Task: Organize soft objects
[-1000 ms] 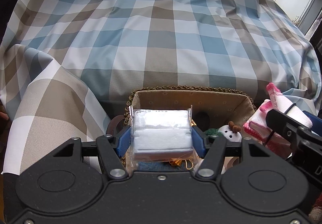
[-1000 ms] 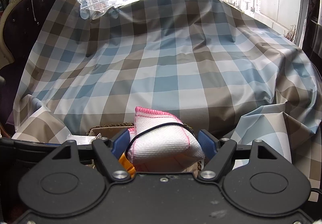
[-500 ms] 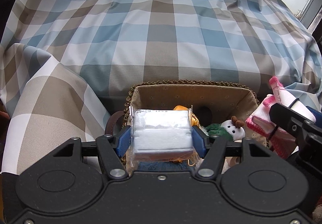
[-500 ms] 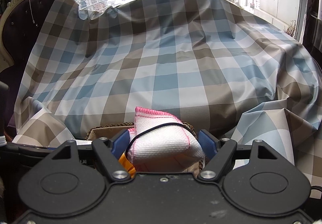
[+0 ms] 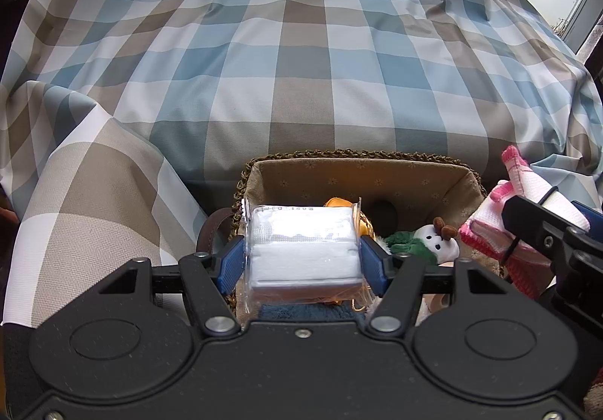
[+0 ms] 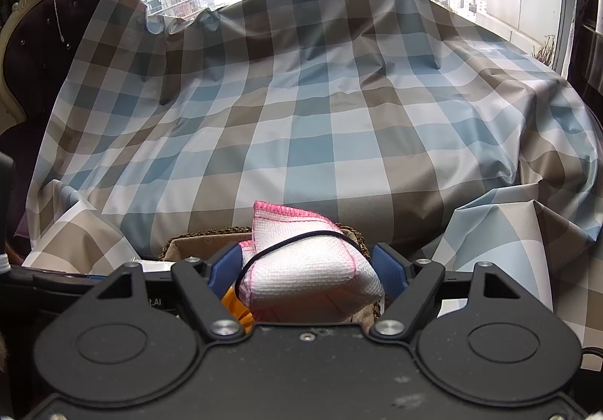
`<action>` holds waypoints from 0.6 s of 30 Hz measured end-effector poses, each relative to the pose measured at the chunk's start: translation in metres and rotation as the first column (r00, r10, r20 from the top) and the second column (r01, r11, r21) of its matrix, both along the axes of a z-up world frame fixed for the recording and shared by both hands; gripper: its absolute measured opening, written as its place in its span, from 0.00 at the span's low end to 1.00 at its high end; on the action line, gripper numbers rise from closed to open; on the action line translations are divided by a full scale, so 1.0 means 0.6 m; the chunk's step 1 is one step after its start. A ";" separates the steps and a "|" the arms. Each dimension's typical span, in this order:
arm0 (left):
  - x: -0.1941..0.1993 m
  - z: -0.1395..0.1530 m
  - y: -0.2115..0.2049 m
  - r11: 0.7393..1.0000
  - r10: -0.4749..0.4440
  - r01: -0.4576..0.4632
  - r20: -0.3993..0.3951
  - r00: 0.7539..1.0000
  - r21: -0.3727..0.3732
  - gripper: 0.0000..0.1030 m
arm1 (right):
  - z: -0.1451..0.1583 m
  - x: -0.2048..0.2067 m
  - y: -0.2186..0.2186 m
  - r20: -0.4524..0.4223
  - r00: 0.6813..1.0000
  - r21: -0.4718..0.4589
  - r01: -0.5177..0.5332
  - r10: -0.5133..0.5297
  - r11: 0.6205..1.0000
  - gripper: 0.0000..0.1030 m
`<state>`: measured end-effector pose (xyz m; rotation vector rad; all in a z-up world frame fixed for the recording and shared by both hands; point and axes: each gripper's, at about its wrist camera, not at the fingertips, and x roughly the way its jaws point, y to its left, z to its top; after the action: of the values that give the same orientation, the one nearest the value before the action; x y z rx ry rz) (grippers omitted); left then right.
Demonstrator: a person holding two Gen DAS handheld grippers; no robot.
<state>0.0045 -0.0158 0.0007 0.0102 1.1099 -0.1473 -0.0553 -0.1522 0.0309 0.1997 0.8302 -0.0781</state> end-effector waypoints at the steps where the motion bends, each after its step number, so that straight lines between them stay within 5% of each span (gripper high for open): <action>1: 0.000 0.000 0.000 1.000 0.000 0.000 0.000 1.000 0.000 0.61 | 0.000 0.000 0.000 -0.003 1.000 0.000 0.002 -0.002 1.000 0.75; 6: 0.000 0.001 0.000 1.000 0.003 -0.003 0.008 1.000 0.002 0.69 | -0.002 0.002 -0.002 -0.006 1.000 0.010 0.005 -0.005 1.000 0.78; 18: 0.000 0.004 0.001 1.000 0.003 -0.003 0.008 1.000 0.007 0.70 | -0.002 0.001 -0.005 -0.009 1.000 0.010 0.008 -0.008 1.000 0.78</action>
<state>0.0045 -0.0154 0.0029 0.0152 1.1026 -0.1411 -0.0546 -0.1555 0.0297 0.2124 0.8389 -0.0824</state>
